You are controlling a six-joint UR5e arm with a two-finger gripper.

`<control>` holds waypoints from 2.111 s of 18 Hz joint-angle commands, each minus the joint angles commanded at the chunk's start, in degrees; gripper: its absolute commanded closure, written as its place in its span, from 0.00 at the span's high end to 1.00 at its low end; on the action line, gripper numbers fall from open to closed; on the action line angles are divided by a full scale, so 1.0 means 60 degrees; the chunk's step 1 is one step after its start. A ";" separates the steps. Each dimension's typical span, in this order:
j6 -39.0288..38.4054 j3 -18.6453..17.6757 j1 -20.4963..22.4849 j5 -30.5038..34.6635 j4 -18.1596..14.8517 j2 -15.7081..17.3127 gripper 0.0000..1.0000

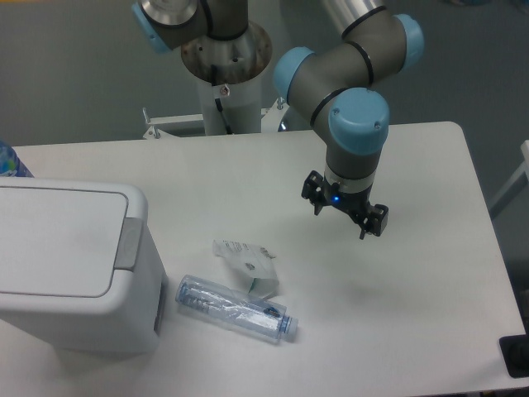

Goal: Open the trash can
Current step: 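Move the open gripper toward the white trash can's lid edge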

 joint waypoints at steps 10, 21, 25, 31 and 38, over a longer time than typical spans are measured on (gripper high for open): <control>-0.0132 -0.0044 0.0015 -0.0585 -0.0015 0.0029 1.00; -0.3310 0.0293 -0.0132 -0.3043 0.0190 0.0029 1.00; -0.3822 0.0439 -0.0306 -0.3587 0.0161 0.0117 1.00; -0.5229 0.0936 -0.0717 -0.5036 0.0176 0.0410 1.00; -0.6547 0.1714 -0.1332 -0.5874 0.0176 0.0424 1.00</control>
